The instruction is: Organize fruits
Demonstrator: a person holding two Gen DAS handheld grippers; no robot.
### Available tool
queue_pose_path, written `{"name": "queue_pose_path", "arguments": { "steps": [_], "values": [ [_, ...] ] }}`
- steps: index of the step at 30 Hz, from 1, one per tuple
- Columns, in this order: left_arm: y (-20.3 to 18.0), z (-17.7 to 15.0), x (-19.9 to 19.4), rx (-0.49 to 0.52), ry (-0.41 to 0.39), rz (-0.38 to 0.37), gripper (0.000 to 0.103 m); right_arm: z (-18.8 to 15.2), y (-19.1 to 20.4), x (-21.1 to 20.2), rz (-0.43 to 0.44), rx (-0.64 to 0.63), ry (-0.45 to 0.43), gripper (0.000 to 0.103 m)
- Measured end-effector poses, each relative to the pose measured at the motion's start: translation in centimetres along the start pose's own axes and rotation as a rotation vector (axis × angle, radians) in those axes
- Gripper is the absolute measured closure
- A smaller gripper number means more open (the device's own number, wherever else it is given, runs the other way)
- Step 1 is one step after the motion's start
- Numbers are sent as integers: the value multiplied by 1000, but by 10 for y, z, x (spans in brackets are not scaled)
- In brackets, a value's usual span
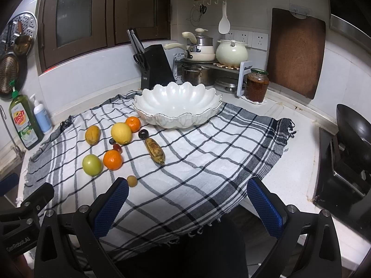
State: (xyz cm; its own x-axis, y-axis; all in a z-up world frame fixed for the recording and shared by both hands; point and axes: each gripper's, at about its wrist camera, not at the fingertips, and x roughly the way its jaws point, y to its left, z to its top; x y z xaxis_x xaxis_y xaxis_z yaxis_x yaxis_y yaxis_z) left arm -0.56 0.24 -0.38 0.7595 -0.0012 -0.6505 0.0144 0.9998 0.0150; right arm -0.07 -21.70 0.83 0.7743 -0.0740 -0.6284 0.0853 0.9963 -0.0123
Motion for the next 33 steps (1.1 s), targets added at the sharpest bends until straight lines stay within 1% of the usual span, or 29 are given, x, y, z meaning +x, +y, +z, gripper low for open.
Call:
{"name": "queue_pose_path", "arguments": {
  "steps": [14, 15, 19, 28, 33],
  "values": [
    [-1, 1, 2, 3, -4, 4, 0, 2, 3, 2, 1, -1, 3, 0],
    [-3, 7, 4, 6, 0, 2, 0, 2, 3, 3, 2, -2, 4, 0],
    [-3, 11, 9, 6, 3, 0, 0, 4, 4, 5, 2, -5, -2, 0],
    [2, 13, 29, 6, 29, 8, 0, 16, 15, 30, 14, -44, -2, 0],
    [1, 14, 49, 14, 62, 8, 0, 20, 18, 49, 25, -51, 16, 0]
  ]
}}
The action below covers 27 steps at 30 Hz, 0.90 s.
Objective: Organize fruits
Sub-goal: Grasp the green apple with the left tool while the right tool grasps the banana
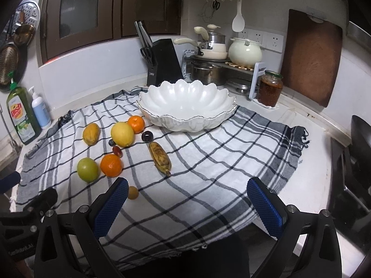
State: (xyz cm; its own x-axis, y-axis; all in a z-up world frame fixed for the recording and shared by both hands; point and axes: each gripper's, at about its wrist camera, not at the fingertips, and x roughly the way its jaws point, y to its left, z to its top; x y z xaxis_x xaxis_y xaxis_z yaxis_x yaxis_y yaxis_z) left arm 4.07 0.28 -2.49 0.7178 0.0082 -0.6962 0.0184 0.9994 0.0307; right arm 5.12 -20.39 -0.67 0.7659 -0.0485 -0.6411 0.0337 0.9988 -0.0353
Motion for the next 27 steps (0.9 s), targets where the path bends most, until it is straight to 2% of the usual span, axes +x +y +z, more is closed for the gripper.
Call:
{"name": "queue_pose_path", "arguments": {
  "steps": [10, 23, 27],
  "values": [
    [8, 10, 42, -33, 49, 10, 0, 12, 12, 40, 1, -48, 23, 0],
    [11, 26, 84, -37, 59, 50, 0, 23, 15, 86, 39, -27, 47, 0],
    [11, 26, 95, -28, 76, 41, 0, 23, 17, 101, 49, -27, 76, 0]
  ]
}}
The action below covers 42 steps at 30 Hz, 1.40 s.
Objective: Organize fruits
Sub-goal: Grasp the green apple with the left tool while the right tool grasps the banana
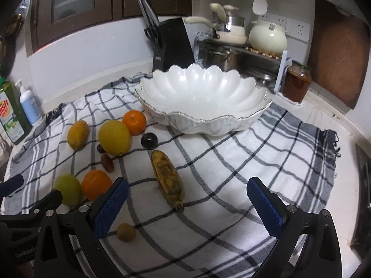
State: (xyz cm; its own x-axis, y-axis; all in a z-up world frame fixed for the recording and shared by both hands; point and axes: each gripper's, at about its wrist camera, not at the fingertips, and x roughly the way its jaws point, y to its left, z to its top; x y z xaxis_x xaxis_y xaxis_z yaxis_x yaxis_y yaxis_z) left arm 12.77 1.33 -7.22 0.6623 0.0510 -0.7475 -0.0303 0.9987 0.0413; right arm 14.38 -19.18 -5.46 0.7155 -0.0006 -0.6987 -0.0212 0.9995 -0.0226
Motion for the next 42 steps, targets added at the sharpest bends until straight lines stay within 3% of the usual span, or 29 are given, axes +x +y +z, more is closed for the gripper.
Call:
{"name": "queue_pose_path", "arguments": {
  "steps": [12, 21, 27, 33, 36, 37, 42],
  "values": [
    [0, -2, 33, 12, 69, -24, 0, 3, 7, 32, -9, -57, 60, 1],
    [-1, 3, 49, 41, 83, -8, 10, 3, 12, 54, 16, -85, 101, 17],
    [-6, 4, 52, 61, 81, -23, 24, 4, 14, 66, 38, -94, 120, 30],
    [-9, 2, 52, 73, 83, -52, 39, 2, 15, 74, 67, -102, 143, 50],
    [-12, 2, 51, 77, 85, -74, 50, 1, 17, 72, 96, -110, 144, 67],
    [-12, 2, 50, 78, 86, -81, 55, 1, 18, 70, 95, -110, 144, 68],
    [-11, -1, 47, 83, 82, -70, 55, -1, 16, 65, 91, -104, 135, 71]
  ]
}}
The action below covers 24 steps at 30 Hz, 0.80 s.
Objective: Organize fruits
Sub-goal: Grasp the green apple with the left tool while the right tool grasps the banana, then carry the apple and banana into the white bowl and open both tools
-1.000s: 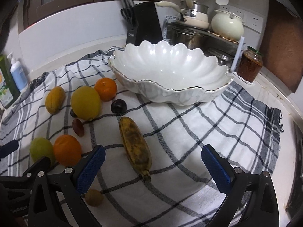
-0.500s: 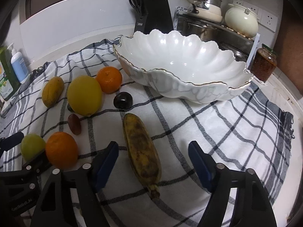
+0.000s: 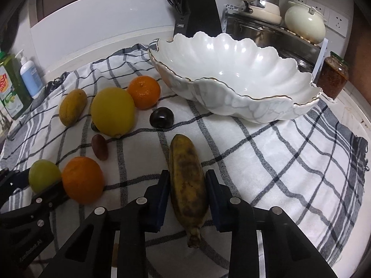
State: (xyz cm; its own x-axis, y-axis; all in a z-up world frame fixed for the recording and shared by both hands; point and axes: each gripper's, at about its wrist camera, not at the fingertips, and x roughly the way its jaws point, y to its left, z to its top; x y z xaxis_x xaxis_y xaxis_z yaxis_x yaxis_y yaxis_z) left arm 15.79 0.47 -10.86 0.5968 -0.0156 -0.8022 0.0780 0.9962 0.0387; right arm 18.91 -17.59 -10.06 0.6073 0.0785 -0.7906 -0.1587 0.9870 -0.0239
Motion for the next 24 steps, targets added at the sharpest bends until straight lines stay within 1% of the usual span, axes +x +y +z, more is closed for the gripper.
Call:
{"name": "queue_pose_path", "arguments": {
  "steps": [12, 18, 24],
  "values": [
    [1, -2, -29, -13, -42, -16, 55, -3, -1, -33, 5, 28, -55, 71],
    [-4, 0, -46, 0, -74, -14, 55, -4, -6, -51, 7, 40, -88, 72],
    [-13, 8, -61, 15, -103, -28, 55, -3, -15, -66, 10, 59, -118, 72]
  ]
}}
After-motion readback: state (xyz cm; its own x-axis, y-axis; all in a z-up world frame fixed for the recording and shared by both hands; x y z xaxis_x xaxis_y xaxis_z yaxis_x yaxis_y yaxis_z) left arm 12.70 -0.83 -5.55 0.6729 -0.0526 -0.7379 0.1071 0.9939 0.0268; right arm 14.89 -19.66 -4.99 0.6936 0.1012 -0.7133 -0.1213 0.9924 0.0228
